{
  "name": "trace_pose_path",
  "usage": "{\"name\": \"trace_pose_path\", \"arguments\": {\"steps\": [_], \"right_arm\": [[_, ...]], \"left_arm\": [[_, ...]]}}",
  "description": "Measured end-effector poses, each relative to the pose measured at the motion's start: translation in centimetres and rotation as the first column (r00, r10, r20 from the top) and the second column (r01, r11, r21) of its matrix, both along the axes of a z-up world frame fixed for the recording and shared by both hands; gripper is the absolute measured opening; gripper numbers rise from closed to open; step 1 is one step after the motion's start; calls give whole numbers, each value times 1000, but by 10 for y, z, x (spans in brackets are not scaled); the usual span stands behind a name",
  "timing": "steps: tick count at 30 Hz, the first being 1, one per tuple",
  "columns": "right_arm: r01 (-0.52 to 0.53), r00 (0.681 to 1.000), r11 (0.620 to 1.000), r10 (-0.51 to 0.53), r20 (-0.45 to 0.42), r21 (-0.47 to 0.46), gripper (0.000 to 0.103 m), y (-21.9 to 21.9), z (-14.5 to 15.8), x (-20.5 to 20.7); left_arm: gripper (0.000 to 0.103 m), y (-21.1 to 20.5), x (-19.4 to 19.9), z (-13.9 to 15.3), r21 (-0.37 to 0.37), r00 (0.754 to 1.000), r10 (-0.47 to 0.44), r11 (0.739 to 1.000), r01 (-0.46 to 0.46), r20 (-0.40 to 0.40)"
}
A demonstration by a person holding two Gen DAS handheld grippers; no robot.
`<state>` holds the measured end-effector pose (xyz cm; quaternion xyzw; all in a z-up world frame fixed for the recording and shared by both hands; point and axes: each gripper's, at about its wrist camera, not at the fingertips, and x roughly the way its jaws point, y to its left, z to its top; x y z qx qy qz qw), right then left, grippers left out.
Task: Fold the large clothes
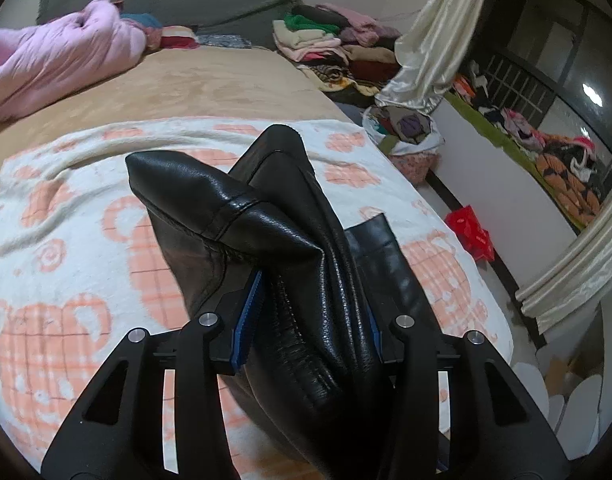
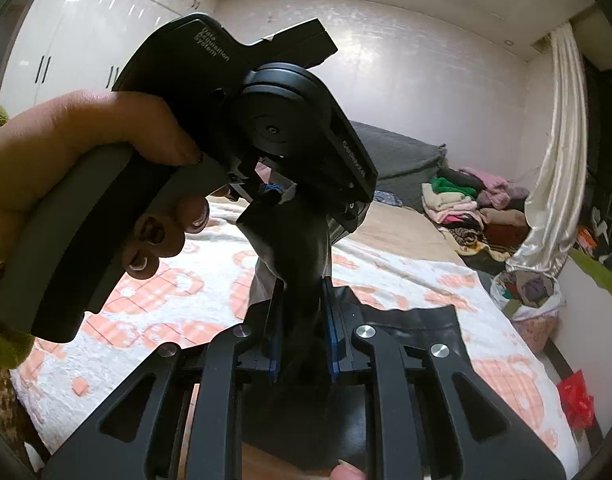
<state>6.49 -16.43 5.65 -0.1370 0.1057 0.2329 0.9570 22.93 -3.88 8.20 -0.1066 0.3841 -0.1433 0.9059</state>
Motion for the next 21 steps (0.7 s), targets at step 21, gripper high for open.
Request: {"name": "trace_pose_path", "arguments": {"steps": [21], "right_arm": [[111, 992, 985, -101, -80, 132, 16, -74, -22, 8]], "left_arm": [[40, -96, 36, -19, 94, 994, -86, 991, 92, -60]]}}
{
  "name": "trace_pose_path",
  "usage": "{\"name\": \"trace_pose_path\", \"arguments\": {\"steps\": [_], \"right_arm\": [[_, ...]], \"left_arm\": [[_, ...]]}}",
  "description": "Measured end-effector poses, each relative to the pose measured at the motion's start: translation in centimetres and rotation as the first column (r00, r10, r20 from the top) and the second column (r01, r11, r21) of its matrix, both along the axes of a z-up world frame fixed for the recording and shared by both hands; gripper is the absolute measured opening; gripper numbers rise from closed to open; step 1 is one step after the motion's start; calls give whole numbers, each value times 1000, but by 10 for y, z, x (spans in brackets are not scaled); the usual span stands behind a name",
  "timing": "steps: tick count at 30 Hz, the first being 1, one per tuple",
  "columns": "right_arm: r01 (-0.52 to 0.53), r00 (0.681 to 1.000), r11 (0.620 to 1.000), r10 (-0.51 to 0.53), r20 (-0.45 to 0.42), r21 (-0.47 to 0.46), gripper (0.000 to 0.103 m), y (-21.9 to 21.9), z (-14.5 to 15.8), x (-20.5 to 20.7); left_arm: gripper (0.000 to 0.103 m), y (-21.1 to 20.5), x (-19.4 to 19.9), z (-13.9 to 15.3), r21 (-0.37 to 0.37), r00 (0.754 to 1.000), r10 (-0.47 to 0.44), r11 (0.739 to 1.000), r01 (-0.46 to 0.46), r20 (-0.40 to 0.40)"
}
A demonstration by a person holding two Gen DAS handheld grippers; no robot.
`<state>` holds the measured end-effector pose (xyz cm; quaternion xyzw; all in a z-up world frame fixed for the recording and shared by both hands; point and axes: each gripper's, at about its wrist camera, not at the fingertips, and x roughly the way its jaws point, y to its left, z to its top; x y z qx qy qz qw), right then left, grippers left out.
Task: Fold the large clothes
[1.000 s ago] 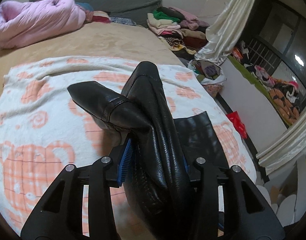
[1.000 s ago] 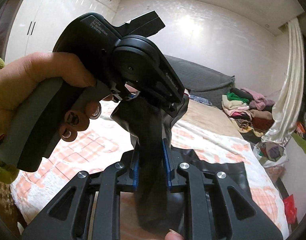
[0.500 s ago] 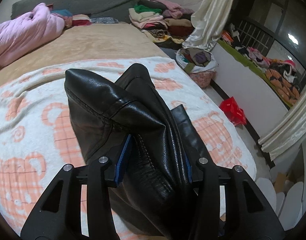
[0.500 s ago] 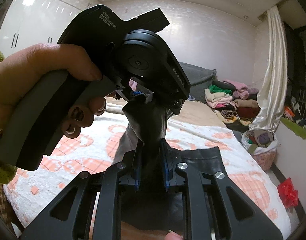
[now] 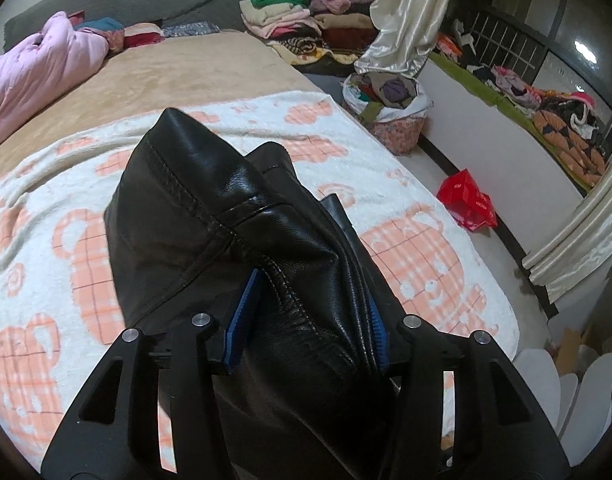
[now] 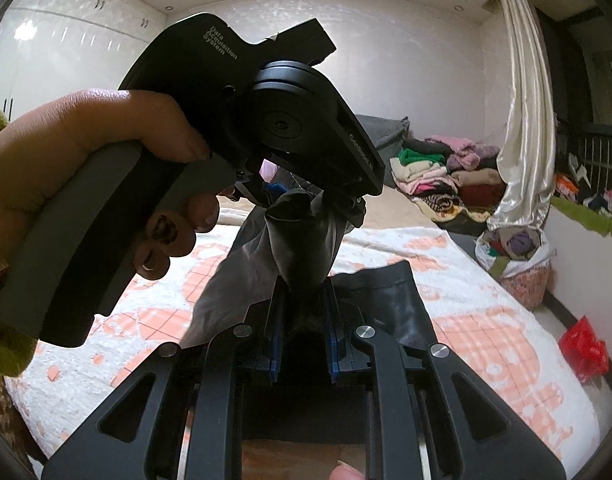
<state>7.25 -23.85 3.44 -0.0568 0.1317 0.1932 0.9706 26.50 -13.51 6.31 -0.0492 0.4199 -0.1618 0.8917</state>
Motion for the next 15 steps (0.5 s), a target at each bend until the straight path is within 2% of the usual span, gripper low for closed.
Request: {"name": "trace_pose_path", "arguments": {"steps": [9, 15], "right_arm": [[27, 998, 998, -23, -61, 54, 16, -27, -20, 12], [48, 989, 993, -32, -144, 104, 16, -42, -30, 23]], "left_arm": [[43, -31, 18, -21, 23, 998, -29, 999, 30, -56], [43, -49, 31, -37, 48, 994, -41, 998, 47, -101]]}}
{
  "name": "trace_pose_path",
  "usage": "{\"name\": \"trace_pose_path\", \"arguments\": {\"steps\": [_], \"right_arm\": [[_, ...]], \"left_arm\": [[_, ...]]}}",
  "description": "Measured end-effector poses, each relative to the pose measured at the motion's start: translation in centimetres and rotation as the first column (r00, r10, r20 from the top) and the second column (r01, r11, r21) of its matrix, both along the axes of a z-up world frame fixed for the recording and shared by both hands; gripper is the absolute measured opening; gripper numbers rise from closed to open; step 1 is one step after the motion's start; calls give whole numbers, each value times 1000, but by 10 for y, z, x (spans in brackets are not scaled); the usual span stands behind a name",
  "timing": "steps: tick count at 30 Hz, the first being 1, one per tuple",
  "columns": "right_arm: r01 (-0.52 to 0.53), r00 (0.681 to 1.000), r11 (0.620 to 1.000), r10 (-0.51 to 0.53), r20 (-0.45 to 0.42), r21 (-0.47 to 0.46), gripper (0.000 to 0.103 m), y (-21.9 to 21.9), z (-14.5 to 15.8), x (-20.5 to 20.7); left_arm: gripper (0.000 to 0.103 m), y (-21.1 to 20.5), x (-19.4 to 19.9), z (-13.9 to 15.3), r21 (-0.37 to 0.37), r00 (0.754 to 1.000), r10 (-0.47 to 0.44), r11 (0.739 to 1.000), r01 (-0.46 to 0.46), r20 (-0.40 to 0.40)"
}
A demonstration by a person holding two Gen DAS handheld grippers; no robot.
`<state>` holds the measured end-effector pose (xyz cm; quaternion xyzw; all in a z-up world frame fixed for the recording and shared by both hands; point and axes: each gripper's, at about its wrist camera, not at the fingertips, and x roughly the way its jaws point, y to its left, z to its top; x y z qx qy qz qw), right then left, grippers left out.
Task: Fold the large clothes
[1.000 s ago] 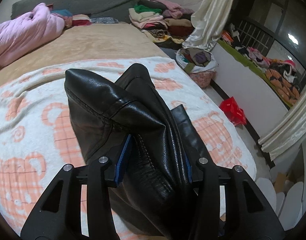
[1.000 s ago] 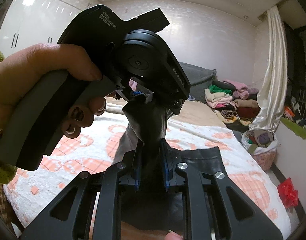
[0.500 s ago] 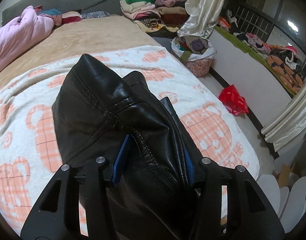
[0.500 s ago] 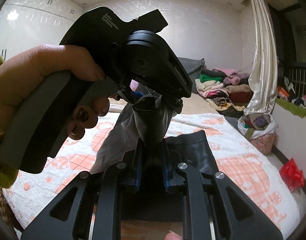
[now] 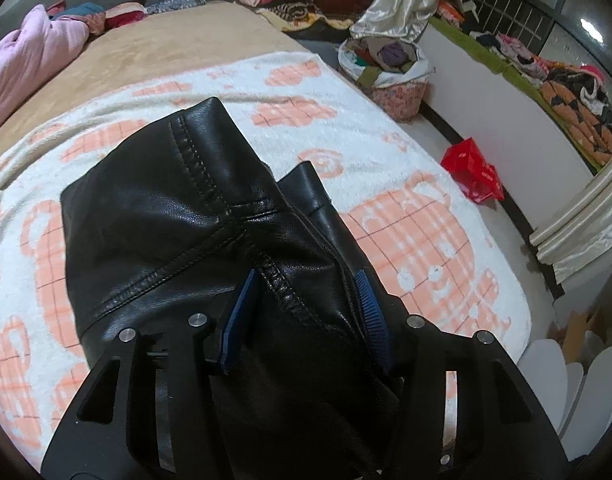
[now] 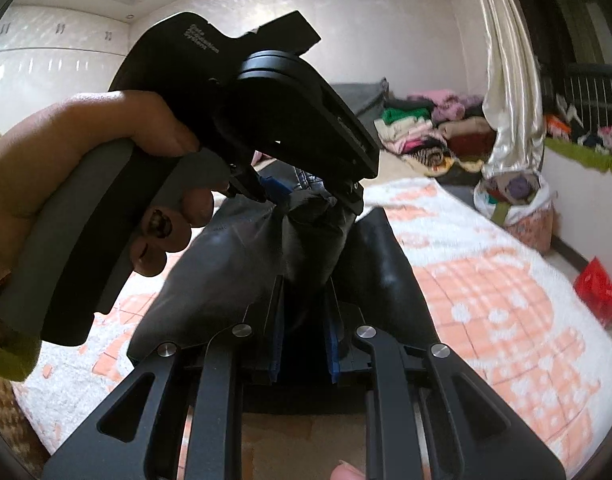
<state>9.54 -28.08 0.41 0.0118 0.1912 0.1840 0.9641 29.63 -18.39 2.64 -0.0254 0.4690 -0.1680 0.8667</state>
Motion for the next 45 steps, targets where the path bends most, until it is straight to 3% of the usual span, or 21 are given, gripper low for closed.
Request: {"name": "trace_pose_path", "arguments": {"steps": [4, 8, 9, 11, 12, 15, 16, 19, 22, 23, 26, 30, 34, 36, 39, 41, 45], "right_arm": [[18, 995, 996, -9, -104, 86, 17, -16, -10, 12], [11, 977, 968, 42, -207, 250, 17, -40, -23, 23], [12, 975, 964, 48, -219, 266, 17, -43, -25, 24], [18, 970, 962, 49, -236, 272, 18, -44, -27, 24], [20, 969, 964, 46, -241, 267, 19, -45, -27, 25], [26, 966, 960, 48, -256, 278, 20, -45, -26, 24], [29, 963, 956, 52, -265, 291, 21, -46, -27, 24], [42, 950, 939, 68, -304, 340, 23, -55, -29, 31], [53, 933, 919, 93, -348, 390, 36, -59, -31, 38], [48, 926, 915, 110, -362, 401, 42, -59, -30, 42], [41, 921, 920, 117, -372, 390, 85, -54, -11, 55], [-16, 908, 920, 177, -380, 391, 93, -42, 13, 90], [37, 848, 929, 166, -503, 368, 92, -35, 10, 148], [55, 819, 933, 161, -550, 356, 70, -34, 5, 166], [42, 803, 950, 153, -576, 310, 52, -28, 1, 178], [0, 823, 964, 152, -548, 267, 45, -19, 4, 176], [-69, 891, 980, 145, -431, 186, 22, -4, 16, 158]], "left_arm": [[43, -4, 9, -9, -26, 999, -13, 1000, 12, -34], [43, -7, 16, -13, -70, 997, -37, 997, 32, -68], [45, -1, 16, -8, -102, 998, -34, 994, 28, -59], [60, 10, 13, 1, -158, 999, -33, 987, 26, -42], [60, 20, 11, 7, -174, 999, -23, 985, 19, -22], [62, 58, -1, 15, -179, 998, 50, 983, -43, 39], [67, 69, -5, 13, -167, 996, 76, 984, -68, 43], [68, 112, -21, -8, -128, 981, 186, 976, -178, 50], [69, 133, -30, -44, -149, 981, 194, 969, -196, -24], [69, 134, -34, -52, -135, 979, 206, 969, -206, -15], [69, 132, -37, -54, -108, 980, 200, 974, -197, 10], [69, 134, -42, -53, -121, 982, 190, 975, -186, 17], [69, 137, -42, -55, -132, 983, 183, 975, -179, 19], [69, 139, -41, -54, -137, 984, 177, 975, -174, 13], [69, 140, -40, -53, -137, 985, 170, 976, -167, 9], [69, 141, -38, -54, -129, 985, 171, 977, -169, 5], [70, 141, -38, -54, -130, 985, 174, 977, -170, 14]]}}
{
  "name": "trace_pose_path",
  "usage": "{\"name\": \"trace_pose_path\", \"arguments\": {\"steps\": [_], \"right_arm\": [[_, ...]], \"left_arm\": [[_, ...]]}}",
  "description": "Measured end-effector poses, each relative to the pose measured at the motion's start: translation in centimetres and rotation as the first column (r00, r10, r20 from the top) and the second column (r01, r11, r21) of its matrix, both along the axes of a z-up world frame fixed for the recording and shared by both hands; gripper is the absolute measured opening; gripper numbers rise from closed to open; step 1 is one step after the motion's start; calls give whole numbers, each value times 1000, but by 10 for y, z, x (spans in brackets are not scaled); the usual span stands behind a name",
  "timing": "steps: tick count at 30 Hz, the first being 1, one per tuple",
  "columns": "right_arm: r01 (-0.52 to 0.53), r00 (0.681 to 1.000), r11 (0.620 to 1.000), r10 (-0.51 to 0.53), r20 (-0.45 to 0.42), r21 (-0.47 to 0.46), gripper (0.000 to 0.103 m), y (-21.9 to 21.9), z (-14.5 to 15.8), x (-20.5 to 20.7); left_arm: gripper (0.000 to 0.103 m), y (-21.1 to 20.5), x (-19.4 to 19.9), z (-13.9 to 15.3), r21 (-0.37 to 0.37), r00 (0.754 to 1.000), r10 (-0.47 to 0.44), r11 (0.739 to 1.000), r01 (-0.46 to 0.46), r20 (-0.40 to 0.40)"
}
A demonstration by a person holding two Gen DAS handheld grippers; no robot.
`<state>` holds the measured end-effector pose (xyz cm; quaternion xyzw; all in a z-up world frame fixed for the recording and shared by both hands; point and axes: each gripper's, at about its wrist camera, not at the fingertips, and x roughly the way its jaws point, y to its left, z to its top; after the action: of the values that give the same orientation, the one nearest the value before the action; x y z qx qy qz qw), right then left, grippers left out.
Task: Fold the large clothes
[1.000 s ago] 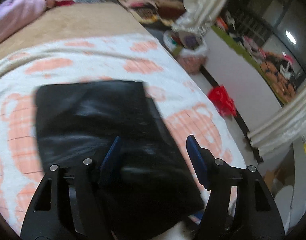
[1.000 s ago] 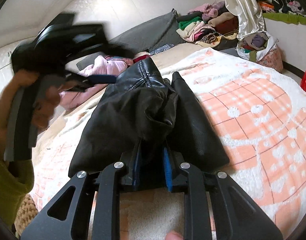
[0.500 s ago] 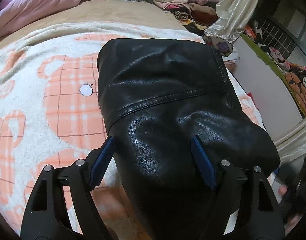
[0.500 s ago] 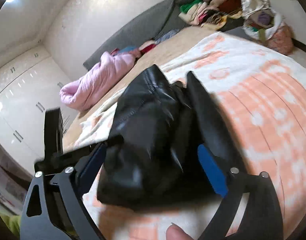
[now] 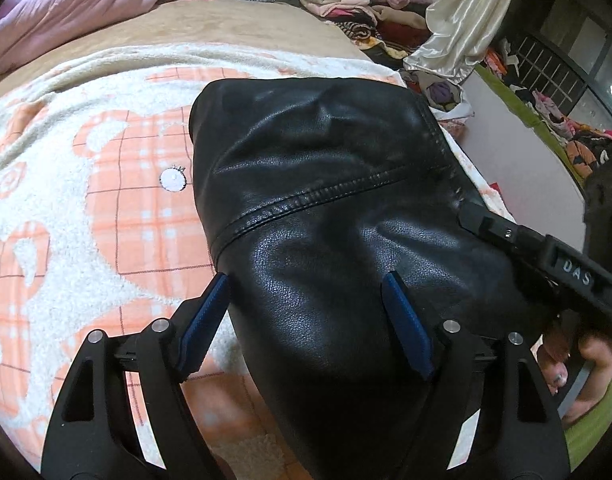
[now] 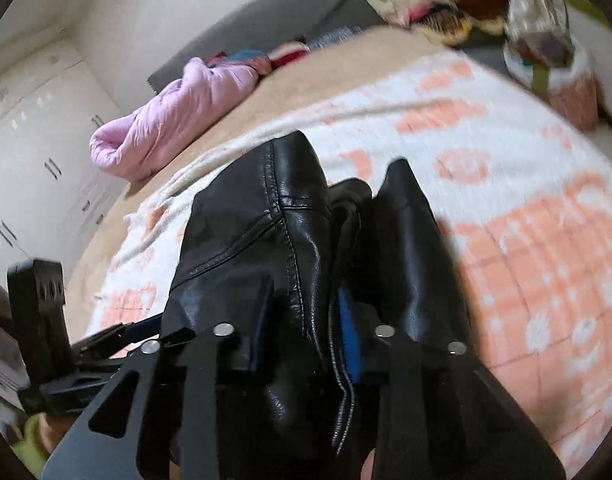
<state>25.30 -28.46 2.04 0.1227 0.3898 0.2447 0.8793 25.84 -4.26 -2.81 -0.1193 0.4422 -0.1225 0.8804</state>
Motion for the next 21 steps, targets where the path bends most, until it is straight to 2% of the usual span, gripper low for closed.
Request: {"name": "trace_pose_path", "arguments": {"steps": [4, 6, 9, 11, 13, 16, 17, 21], "right_arm": [[-4, 985, 999, 11, 170, -38, 17, 8, 25, -16], [-9, 963, 999, 20, 268, -41, 17, 7, 42, -27], [-4, 945, 1000, 10, 326, -21, 17, -9, 57, -29], [28, 956, 1000, -26, 293, -3, 17, -29, 46, -20], [48, 978, 999, -49, 205, 9, 17, -47, 25, -9], [49, 999, 997, -47, 23, -54, 16, -57, -20, 10], [61, 998, 995, -61, -9, -74, 16, -58, -32, 14], [90, 995, 993, -94, -45, -81, 19, -67, -48, 20]], "left_arm": [[70, 4, -5, 11, -42, 1000, 5, 999, -4, 20], [71, 6, -10, 22, -69, 999, 2, 998, 1, 42], [74, -4, -15, 40, -58, 997, -29, 998, 33, 77], [74, -13, -15, 38, -29, 997, -46, 998, 48, 62], [75, -22, -14, 31, -7, 997, -62, 998, 62, 40], [77, -33, -10, 11, 12, 997, -73, 997, 73, -18], [79, -36, -10, 4, 6, 996, -77, 997, 77, -34], [79, -46, -10, -7, -1, 996, -79, 997, 79, -47]]}}
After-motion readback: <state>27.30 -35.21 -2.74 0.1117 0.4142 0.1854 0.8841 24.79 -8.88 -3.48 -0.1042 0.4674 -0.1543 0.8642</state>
